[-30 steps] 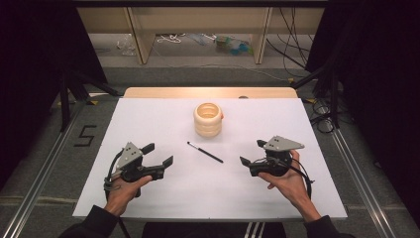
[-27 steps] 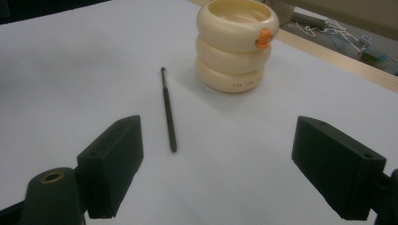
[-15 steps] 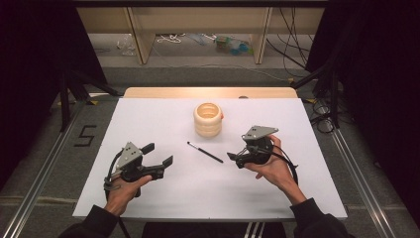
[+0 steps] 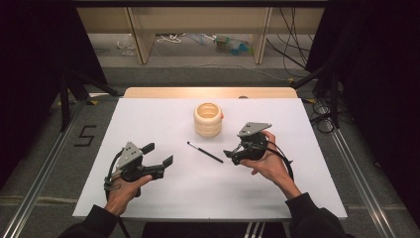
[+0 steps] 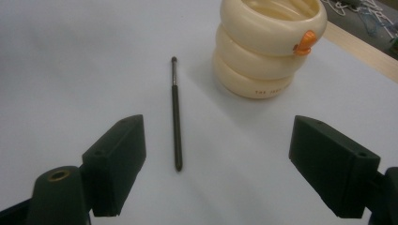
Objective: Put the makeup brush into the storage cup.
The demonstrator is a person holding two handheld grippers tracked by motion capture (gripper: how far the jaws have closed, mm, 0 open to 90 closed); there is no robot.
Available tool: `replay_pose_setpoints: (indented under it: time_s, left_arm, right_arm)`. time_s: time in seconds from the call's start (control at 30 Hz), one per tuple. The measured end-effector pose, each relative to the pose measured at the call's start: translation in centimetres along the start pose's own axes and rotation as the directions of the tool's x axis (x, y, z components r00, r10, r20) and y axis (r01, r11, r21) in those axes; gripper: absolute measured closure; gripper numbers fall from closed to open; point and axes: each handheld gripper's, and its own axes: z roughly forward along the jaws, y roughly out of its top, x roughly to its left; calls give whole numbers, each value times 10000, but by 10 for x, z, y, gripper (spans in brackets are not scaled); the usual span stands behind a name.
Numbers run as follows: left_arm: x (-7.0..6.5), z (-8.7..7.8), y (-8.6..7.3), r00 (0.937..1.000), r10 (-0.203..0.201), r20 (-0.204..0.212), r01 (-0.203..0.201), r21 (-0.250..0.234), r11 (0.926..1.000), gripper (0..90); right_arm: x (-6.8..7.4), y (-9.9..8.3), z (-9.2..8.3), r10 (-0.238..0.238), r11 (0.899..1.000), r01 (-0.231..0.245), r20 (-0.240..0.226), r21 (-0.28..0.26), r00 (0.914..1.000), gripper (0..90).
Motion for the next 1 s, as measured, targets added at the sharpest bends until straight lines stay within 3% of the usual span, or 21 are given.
replay_pose_setpoints:
  time_s: [1.0]
  left_arm:
    - [0, 0, 0, 10000, 28, 20, -28, -47, 10000, 159]
  right_arm:
    - [6, 21, 37, -572, 9955, 603, -438, 726, 9974, 203]
